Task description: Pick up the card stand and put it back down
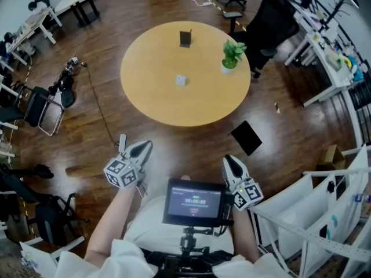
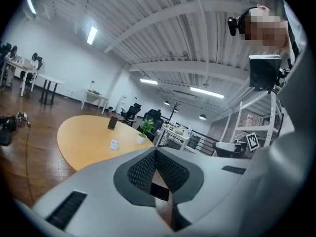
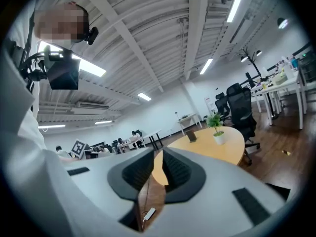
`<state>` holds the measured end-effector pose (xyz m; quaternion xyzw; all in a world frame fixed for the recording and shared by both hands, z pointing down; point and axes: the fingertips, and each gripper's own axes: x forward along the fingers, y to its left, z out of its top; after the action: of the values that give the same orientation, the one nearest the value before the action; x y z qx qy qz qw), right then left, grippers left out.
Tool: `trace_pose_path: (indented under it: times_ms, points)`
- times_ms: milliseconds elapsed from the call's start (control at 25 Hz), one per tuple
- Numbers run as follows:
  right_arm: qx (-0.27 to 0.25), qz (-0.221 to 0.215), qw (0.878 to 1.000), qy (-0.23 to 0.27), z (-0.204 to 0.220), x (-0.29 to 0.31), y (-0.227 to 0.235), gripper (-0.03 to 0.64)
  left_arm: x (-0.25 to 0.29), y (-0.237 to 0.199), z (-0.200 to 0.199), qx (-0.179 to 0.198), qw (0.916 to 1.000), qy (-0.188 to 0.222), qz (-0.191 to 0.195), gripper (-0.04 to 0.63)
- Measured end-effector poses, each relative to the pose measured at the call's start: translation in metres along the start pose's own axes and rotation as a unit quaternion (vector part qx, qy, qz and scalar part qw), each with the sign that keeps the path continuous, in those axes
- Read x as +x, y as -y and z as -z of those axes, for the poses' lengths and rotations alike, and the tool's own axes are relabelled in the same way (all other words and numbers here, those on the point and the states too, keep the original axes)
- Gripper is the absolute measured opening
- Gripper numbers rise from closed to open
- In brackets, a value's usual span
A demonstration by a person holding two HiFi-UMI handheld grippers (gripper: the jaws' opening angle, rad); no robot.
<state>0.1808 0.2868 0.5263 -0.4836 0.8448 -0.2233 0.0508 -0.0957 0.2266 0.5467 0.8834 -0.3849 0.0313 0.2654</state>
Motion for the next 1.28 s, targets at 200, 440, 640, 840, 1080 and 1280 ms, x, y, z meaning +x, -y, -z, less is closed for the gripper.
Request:
trace_pose_path:
  times_ms: [200, 440, 640, 840, 1080, 1280]
  points:
    - [0.003, 0.011, 1.000, -0.003, 0.003, -0.003, 0.000, 0.058, -0.010, -0.009, -0.014, 0.019, 0.9998, -0.005, -0.003, 0.000]
    - [-0.014, 0.003, 0.999, -0.034, 0.014, 0.019, -0.015, 0.058, -0.024, -0.019, -0.020, 0.011, 0.9997, 0.021, -0.005, 0.000]
    - [-0.023, 0.001, 0.999, -0.048, 0.011, 0.044, -0.016, 0.058, -0.011, -0.027, -0.011, -0.007, 0.9998, 0.014, 0.008, 0.000]
    - [-0.019, 0.014, 0.999, -0.046, 0.008, 0.075, -0.025, 0.057, -0.004, -0.043, -0.022, 0.005, 0.9995, 0.002, 0.030, 0.000]
    - [-0.019, 0.022, 0.998, -0.046, 0.004, 0.112, -0.047, 0.057, 0.001, -0.065, -0.046, 0.023, 0.9982, -0.014, 0.053, 0.000]
    - [-0.020, 0.027, 0.998, -0.046, 0.010, 0.140, -0.056, 0.057, 0.005, -0.089, -0.063, 0.028, 0.9978, -0.009, 0.060, 0.000]
